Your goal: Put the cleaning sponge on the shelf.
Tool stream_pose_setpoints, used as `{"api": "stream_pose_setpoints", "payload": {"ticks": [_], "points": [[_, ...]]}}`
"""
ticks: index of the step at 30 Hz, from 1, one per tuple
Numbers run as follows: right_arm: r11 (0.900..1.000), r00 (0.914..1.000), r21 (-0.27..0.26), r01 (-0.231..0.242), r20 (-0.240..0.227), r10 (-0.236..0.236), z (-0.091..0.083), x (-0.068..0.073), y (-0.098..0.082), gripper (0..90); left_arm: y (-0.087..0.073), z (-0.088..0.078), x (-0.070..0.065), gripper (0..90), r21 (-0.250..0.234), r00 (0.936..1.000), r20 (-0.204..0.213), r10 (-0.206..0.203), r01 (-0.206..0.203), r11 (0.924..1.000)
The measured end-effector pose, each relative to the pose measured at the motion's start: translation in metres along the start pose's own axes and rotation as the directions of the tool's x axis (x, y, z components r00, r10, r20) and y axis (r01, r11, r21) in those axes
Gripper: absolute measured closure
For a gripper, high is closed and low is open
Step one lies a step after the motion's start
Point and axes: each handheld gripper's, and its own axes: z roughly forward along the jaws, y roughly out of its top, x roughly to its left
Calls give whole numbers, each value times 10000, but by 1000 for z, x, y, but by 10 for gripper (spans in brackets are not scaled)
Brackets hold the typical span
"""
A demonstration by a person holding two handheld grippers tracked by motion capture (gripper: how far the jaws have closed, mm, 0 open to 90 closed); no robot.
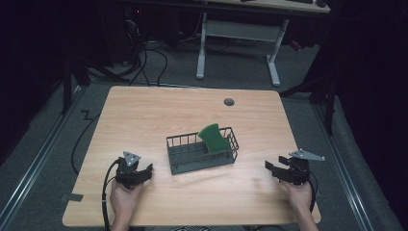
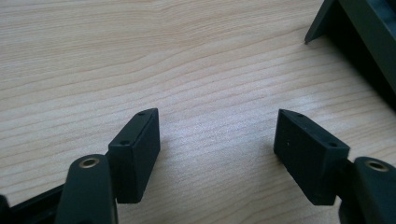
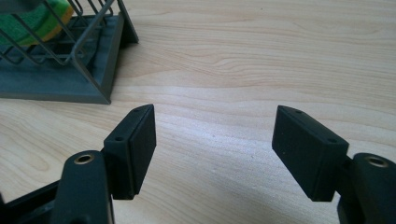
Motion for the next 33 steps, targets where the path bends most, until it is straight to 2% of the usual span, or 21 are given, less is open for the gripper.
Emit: {"api": "stream_pose_setpoints", "payload": {"ticks": [5,15,20,26,28,31,33], "points": [[9998,9998,185,-111,143,108,8,-2,-4,309,0,0,0,319,12,10000,8,-3,3,10000],[9995,9990,316,33,453,-47,18,-5,-10,311,0,0,0,318,2,10000,-2,-7,7,10000],[9985,9976,542,83,679,-120,23,-6,-14,310,0,0,0,319,10,10000,6,-6,6,10000],[9972,9935,745,90,1125,-173,29,-9,-19,300,0,0,0,318,13,10000,9,-5,5,10000],[9977,9913,666,91,1302,-177,30,-10,-21,296,0,0,0,318,10,10000,8,-5,5,10000],[9962,9821,734,468,1787,-593,31,-9,-23,273,0,0,0,318,23,10000,16,28,-28,10000],[9963,9823,748,419,1790,-547,31,-9,-23,262,0,-1,0,318,22,10000,21,33,-33,10000]]}}
